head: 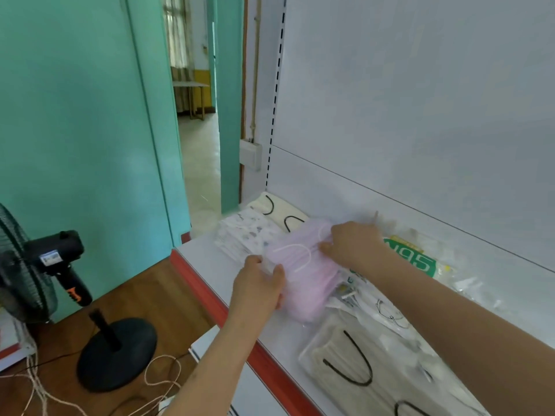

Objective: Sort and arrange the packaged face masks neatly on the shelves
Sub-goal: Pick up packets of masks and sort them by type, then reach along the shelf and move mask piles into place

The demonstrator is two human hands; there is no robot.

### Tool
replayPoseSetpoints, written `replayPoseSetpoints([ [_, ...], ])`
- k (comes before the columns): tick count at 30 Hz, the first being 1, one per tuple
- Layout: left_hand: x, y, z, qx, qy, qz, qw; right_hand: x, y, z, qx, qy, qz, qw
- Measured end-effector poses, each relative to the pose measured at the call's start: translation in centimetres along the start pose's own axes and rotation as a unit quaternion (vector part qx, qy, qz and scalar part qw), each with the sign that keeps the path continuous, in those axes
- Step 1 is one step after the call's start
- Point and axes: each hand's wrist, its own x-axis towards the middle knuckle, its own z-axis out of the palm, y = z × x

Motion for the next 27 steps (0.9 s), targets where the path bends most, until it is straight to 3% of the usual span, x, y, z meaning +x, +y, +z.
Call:
replayPoseSetpoints([
  [4, -0.1, 0.0, 1.8, 0.021, -0.008, 0.013, 1.000, 0.5, -0.2, 0.2, -0.046, -0.023, 0.005, 0.999],
  [6, -0.6, 0.4, 1.7, 0.091, -0.030, 0.026, 0.995, 0.4, 0.3, -0.1, -0.069, -0.016, 0.000, 0.997],
  [9, -1.3, 1.1, 0.3, 0.256, 0.080, 0.107, 0.957, -0.1, 0.9, -0.7, -0.029, 0.058, -0.001, 0.998],
  [12, -2.4, 3.5, 0.8, 0.258, 0.144, 0.221, 0.929, -2.2, 2.5, -2.1, 0.077, 0.147, 0.002, 0.986],
  [15, -4.8, 5.6, 4.8, 0.187, 0.074, 0.333, 0.921, -6.3, 6.0, -3.6, 0.195, 0.213, 0.023, 0.957],
  [19, -10.9, 6.9, 12.8, 0.130, -0.077, 0.409, 0.900, -14.4, 13.9, -3.5, 0.261, 0.300, 0.105, 0.911],
  [22, -17.8, 7.1, 19.5, 0.117, -0.207, 0.460, 0.855, -22.7, 21.2, -1.7, 0.279, 0.350, 0.202, 0.871],
  [27, -30.7, 6.5, 28.8, 0.130, -0.391, 0.490, 0.768, -40.4, 32.5, 3.6, 0.302, 0.360, 0.392, 0.791],
])
